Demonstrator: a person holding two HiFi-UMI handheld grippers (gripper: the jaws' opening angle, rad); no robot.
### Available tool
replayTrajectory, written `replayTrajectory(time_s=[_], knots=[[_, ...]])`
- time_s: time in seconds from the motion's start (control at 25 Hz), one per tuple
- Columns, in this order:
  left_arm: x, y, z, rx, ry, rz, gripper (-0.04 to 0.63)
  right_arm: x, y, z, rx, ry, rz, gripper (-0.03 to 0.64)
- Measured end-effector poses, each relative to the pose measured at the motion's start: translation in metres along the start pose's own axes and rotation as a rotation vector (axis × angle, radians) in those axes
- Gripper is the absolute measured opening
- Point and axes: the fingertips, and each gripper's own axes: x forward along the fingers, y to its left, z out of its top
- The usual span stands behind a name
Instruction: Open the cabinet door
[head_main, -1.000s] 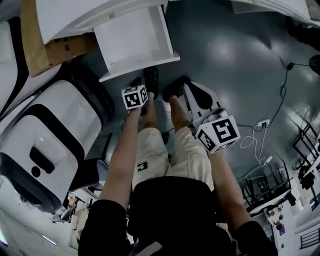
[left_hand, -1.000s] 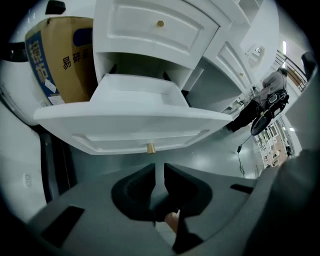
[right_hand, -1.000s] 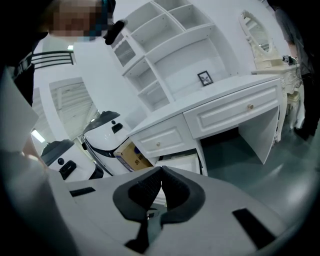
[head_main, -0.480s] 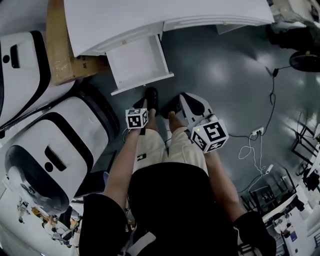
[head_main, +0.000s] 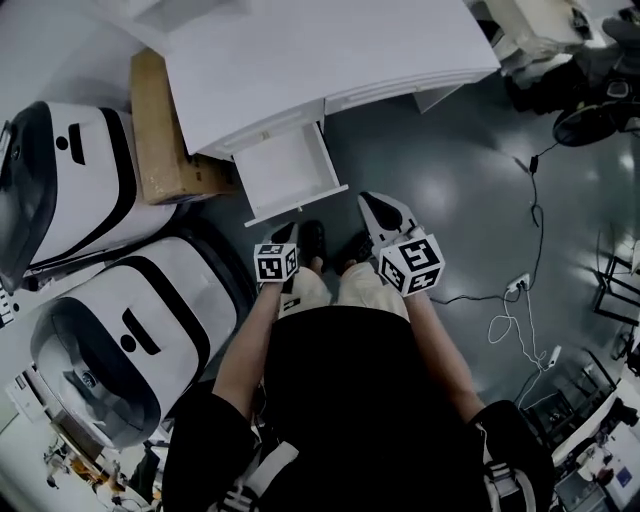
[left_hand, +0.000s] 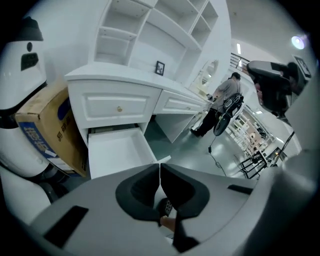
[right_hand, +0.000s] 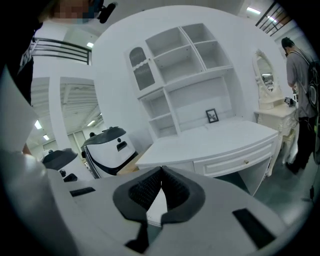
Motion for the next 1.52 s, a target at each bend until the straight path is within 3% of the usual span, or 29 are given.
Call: replayTrajectory(time_s=[0.2,0.76,0.96,1.2,1.52], knots=[[-0.034,-0.012,0.043,0.035,-0.089,-0.052,0.025,0.007,0.025,0.029,-0.05,-0.035,0.02,0.017],[-0.136,-0.051,0.213,0.127,-0.443,-0.196,0.023,0.023,0.056,0.118,-0.165,-0.198,0.0,0.017],[-0.171,-0.067,0.261,0.168,-0.523,-0.224,0.023,0.013,0.062,0.153,-0.137,-0.254,-0.017,0.017],[-0.219,-0.095,0.298,0.252,-0.615,-0.26,0.023,-0.011,0.073,0.185,-0.146,-0.32,-0.021,0.017],[-0.25,-0.122,0.312,0.301,-0.673,-0.3,0.023,-0.025,0.075,0.183,-0.191,-0.317,-0.015,0.015]])
